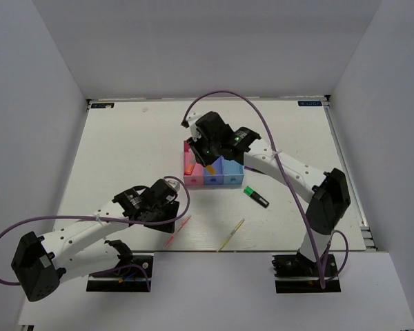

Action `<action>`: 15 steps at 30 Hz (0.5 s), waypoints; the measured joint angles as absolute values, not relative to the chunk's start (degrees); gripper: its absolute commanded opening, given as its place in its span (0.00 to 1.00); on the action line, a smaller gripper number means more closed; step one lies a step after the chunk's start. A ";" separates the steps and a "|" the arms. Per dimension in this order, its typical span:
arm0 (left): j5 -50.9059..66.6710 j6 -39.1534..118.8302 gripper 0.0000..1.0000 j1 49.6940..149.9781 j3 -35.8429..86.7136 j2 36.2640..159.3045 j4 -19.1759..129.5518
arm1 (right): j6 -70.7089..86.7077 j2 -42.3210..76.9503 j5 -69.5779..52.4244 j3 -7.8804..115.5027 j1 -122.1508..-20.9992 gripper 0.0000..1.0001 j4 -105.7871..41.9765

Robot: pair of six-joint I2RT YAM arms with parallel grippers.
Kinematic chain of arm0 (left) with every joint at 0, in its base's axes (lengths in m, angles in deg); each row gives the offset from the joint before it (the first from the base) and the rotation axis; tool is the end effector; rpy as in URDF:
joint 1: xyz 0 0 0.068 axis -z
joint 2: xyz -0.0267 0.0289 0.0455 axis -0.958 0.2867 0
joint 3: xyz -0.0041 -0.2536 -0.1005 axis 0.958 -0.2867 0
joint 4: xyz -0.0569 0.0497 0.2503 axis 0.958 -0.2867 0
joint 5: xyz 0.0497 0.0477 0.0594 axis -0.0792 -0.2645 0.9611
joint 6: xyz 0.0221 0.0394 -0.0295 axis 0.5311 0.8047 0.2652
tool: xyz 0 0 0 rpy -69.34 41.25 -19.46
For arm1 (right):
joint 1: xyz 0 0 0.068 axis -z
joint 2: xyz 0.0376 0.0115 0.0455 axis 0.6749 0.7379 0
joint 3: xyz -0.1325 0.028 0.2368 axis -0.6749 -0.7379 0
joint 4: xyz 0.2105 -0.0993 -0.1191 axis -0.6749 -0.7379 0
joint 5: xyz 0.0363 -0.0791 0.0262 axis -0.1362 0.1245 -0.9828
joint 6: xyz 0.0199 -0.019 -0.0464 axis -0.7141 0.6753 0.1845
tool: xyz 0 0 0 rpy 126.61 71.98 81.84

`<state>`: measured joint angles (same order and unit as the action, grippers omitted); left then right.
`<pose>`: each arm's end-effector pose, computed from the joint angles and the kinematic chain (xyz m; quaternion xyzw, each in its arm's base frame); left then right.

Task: Sort the stationery into containers
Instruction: Pick up the pen from the center of the board, then place the pen in the storage box.

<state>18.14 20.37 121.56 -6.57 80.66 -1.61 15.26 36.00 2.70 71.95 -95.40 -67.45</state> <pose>0.1109 -0.1224 0.2142 0.1450 0.9779 -0.0821 0.1261 0.2403 0.3146 0.3343 -0.3990 0.8219 0.1533 0.3765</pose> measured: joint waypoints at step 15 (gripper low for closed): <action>18.67 16.79 0.68 122.18 -13.26 77.67 6.67 | -5.94 54.43 -6.15 83.21 -85.15 0.01 -61.13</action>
<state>18.67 16.79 122.18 -13.26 77.67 6.67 -5.94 54.43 -6.15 83.21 -85.15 -61.13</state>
